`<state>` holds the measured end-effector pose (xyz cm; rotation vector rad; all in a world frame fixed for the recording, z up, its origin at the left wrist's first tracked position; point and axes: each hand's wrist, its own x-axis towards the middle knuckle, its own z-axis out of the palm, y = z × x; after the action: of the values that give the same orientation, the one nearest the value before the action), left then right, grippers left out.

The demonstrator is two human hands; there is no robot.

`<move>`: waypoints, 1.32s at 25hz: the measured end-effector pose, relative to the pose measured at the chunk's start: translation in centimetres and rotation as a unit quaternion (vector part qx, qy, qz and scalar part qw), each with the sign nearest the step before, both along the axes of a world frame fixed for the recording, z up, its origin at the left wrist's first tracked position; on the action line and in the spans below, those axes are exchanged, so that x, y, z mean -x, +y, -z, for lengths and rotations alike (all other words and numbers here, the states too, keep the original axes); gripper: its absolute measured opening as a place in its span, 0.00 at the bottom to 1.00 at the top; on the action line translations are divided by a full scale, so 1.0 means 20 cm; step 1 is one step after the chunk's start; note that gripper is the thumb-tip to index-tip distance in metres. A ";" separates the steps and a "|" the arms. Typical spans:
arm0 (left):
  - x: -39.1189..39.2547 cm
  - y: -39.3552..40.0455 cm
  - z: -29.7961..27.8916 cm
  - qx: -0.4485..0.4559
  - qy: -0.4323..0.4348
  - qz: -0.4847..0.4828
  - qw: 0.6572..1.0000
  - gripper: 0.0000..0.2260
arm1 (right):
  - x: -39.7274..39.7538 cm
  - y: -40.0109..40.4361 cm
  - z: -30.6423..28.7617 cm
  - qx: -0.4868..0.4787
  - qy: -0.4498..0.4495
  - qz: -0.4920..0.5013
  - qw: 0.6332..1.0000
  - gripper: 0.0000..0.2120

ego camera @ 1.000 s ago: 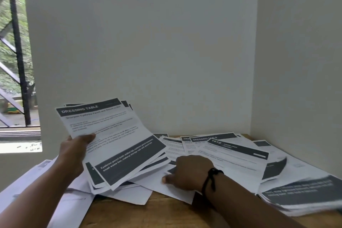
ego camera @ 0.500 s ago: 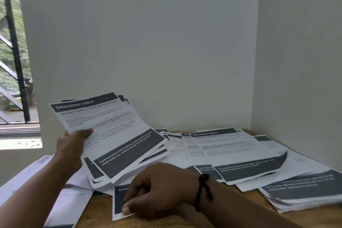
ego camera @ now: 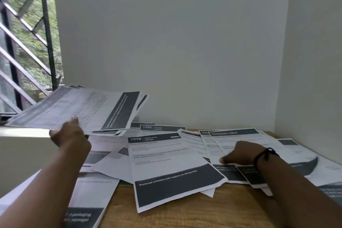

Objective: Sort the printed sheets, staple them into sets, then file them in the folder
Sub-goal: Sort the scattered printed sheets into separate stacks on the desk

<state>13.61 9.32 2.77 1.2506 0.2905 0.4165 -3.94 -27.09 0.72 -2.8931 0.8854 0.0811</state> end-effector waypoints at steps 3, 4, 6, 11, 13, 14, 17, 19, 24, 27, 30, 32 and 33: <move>-0.04 0.01 0.00 0.042 -0.009 0.020 0.999 0.30 | -0.02 -0.03 0.00 0.008 -0.027 0.004 1.000 0.31; -0.06 -0.01 0.00 0.018 -0.010 0.025 0.999 0.30 | -0.02 -0.03 0.00 0.007 -0.030 0.007 1.000 0.29; -0.07 -0.02 0.02 -0.009 -0.026 0.048 0.998 0.31 | -0.03 -0.03 0.00 0.000 -0.034 0.012 0.999 0.23; -0.02 -0.05 0.04 0.152 -0.054 0.201 0.966 0.20 | -0.03 0.01 -0.01 0.084 -0.136 0.015 0.987 0.09; 0.04 -0.12 0.05 0.089 -0.013 0.293 0.952 0.14 | 0.00 0.09 -0.06 0.110 -0.253 0.015 0.961 0.06; 0.07 -0.16 0.06 0.013 0.002 0.331 0.943 0.13 | 0.01 0.14 -0.08 0.139 -0.300 0.008 0.944 0.07; 0.18 -0.29 0.11 -0.120 0.033 0.402 0.907 0.09 | 0.02 0.37 -0.07 0.196 -0.359 -0.103 0.907 0.10; 0.21 -0.33 0.14 -0.167 0.033 0.414 0.894 0.09 | 0.03 0.55 -0.03 0.190 -0.347 -0.210 0.894 0.08; 0.20 -0.38 0.15 -0.175 0.012 0.402 0.899 0.12 | 0.00 0.81 0.13 0.114 -0.292 -0.353 0.881 0.08; 0.21 -0.38 0.15 -0.133 0.013 0.453 0.882 0.22 | 0.00 0.78 0.15 -0.024 -0.327 -0.346 0.879 0.14; 0.20 -0.39 0.17 -0.243 0.010 0.438 0.866 0.14 | 0.01 0.75 0.10 -0.225 -0.268 -0.361 0.864 0.17; 0.18 -0.39 0.17 -0.267 0.030 0.418 0.868 0.16 | -0.02 0.68 0.06 -0.244 -0.281 -0.342 0.863 0.14; 0.19 -0.38 0.16 -0.263 0.036 0.417 0.870 0.16 | -0.04 0.61 0.05 -0.215 -0.305 -0.316 0.872 0.12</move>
<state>9.89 1.72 -0.49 1.7864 -0.3408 -0.3312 -3.16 -14.88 -0.31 -2.4010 -0.1820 -0.4860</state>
